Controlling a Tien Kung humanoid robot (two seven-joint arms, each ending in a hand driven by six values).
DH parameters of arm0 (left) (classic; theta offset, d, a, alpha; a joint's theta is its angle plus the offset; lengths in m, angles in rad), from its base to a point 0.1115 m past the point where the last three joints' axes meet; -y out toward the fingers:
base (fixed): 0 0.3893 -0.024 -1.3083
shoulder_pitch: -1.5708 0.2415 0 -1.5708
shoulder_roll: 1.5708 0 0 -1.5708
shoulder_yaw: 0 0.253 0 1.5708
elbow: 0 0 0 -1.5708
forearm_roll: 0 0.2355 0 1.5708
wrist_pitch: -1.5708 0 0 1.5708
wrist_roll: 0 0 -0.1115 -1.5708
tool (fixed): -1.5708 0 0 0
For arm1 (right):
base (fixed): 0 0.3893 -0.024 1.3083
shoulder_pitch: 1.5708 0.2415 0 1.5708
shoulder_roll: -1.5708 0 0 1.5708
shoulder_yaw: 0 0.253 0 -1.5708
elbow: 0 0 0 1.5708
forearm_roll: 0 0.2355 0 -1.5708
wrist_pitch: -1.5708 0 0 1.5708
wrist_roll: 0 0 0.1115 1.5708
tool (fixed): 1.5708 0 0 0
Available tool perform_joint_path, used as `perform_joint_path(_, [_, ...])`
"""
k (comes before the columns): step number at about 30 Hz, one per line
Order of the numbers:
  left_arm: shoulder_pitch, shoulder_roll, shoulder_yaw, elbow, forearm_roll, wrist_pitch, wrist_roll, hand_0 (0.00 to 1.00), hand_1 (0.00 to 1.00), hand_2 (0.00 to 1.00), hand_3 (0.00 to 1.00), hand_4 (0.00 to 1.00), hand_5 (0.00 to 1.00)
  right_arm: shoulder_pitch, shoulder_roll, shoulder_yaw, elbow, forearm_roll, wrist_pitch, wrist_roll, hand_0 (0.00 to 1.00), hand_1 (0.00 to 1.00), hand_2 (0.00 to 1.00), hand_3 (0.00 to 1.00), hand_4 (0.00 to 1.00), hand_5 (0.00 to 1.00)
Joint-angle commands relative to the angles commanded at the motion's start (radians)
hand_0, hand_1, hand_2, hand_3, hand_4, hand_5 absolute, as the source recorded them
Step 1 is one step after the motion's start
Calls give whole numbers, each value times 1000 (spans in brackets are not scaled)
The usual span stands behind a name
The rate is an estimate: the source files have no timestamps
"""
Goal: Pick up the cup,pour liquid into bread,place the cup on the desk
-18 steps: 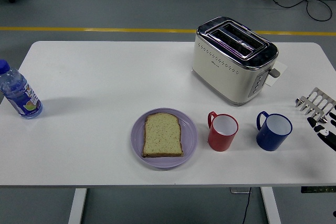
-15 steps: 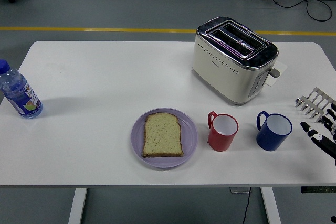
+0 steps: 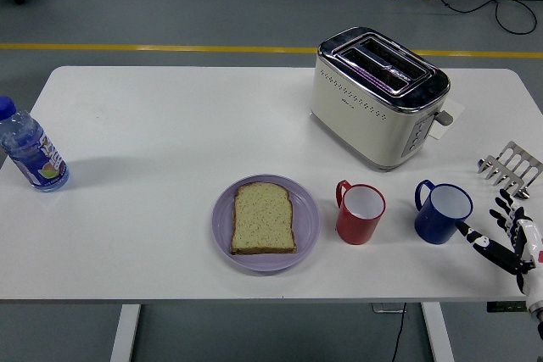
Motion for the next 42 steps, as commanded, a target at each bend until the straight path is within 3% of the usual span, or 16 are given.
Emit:
perform_joint_path(15, [11, -3, 16, 0, -4, -1, 0, 636, 645, 656, 545, 318, 843, 34, 24, -63, -40, -46, -18, 0, 975, 904, 975, 998, 998, 310])
perform_joint_path(25, [7, -4, 8, -1, -5, -3, 0, 635, 645, 655, 544, 318, 843, 103, 82, -51, -109, -79, -33, 5, 974, 905, 977, 998, 998, 303])
perform_joint_path(36, [-2, -4, 1, -1, -4, -4, 1, 635, 644, 655, 544, 319, 844, 159, 105, -84, -180, -71, -51, 13, 977, 906, 978, 998, 998, 293])
perform_joint_path(42, [-3, -4, -2, -2, -3, -4, 1, 635, 645, 656, 543, 318, 844, 182, 110, -118, -215, -60, -93, 20, 977, 905, 978, 998, 995, 292])
